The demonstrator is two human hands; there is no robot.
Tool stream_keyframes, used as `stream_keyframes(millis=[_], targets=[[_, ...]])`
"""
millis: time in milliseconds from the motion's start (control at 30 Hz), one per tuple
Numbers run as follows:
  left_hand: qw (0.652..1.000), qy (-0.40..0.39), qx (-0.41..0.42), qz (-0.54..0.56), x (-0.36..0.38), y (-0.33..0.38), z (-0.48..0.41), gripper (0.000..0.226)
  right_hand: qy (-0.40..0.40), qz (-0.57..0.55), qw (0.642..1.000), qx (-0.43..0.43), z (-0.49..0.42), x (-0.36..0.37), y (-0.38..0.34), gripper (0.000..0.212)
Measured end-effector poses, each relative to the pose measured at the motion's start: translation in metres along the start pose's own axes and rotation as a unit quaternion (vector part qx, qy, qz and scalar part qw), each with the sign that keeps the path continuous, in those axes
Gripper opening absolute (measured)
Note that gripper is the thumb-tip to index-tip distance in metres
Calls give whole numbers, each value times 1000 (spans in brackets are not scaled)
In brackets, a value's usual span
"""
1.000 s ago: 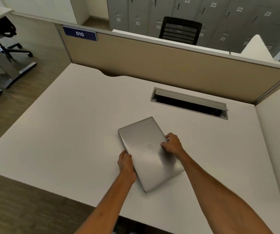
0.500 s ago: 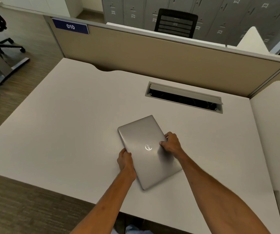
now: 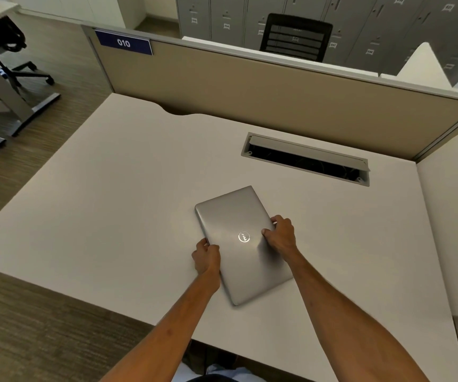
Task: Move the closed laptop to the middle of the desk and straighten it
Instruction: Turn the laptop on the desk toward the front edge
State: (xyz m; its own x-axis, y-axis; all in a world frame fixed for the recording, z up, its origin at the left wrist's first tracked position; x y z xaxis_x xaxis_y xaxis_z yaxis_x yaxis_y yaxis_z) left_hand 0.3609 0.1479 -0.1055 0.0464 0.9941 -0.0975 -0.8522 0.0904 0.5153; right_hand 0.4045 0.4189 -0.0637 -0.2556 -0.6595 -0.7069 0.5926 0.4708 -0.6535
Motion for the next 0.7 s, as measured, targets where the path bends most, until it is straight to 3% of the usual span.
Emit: stream_keyframes(millis=[200, 433, 700], targets=[[999, -21, 17, -29, -3, 6, 28, 78, 26, 0, 1000, 8, 17, -8, -1, 42], [994, -103, 20, 11, -2, 19, 48, 59, 24, -47, 998, 18, 9, -9, 15, 24], [995, -98, -2, -2, 1, 23, 48, 50, 13, -41, 998, 49, 1, -13, -5, 17]])
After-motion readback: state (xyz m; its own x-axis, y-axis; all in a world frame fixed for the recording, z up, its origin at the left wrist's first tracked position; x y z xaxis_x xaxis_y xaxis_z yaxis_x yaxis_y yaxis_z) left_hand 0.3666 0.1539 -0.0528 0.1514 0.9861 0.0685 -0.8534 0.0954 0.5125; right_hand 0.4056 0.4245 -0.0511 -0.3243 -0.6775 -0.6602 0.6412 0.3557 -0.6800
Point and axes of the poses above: each hand's wrist, its own z-axis away from the middle knuckle, its own x-axis out of the palm, y = z × x, the point moved 7 cm from there along -z, towards the middle knuckle, and after that the axes turned 11 degrees about -x, right-handed, at the moved point
